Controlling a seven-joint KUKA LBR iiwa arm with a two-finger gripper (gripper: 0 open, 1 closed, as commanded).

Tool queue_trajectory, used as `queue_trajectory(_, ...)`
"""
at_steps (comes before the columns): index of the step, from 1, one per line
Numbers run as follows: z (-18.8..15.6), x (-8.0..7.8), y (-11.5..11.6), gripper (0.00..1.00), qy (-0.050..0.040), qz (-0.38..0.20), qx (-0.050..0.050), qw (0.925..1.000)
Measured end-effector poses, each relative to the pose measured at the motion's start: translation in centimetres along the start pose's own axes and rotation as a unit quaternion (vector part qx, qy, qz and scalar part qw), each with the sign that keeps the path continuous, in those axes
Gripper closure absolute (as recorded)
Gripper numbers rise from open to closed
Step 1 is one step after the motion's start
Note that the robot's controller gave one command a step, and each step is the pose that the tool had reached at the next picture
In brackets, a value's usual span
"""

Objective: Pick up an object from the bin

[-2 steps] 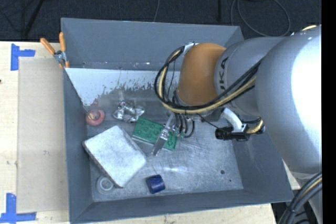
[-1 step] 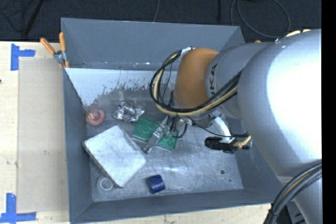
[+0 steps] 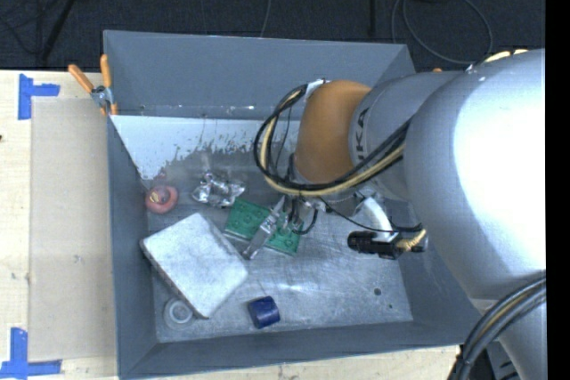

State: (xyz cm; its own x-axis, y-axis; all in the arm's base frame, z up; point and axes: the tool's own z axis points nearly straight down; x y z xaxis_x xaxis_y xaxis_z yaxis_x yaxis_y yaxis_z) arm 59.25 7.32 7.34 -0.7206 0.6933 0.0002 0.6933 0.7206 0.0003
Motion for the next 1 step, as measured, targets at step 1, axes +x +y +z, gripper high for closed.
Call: queue_trajectory(1,-0.45,-0.37,0.21,1.00,-0.0059,0.000,-0.004,1.0000)
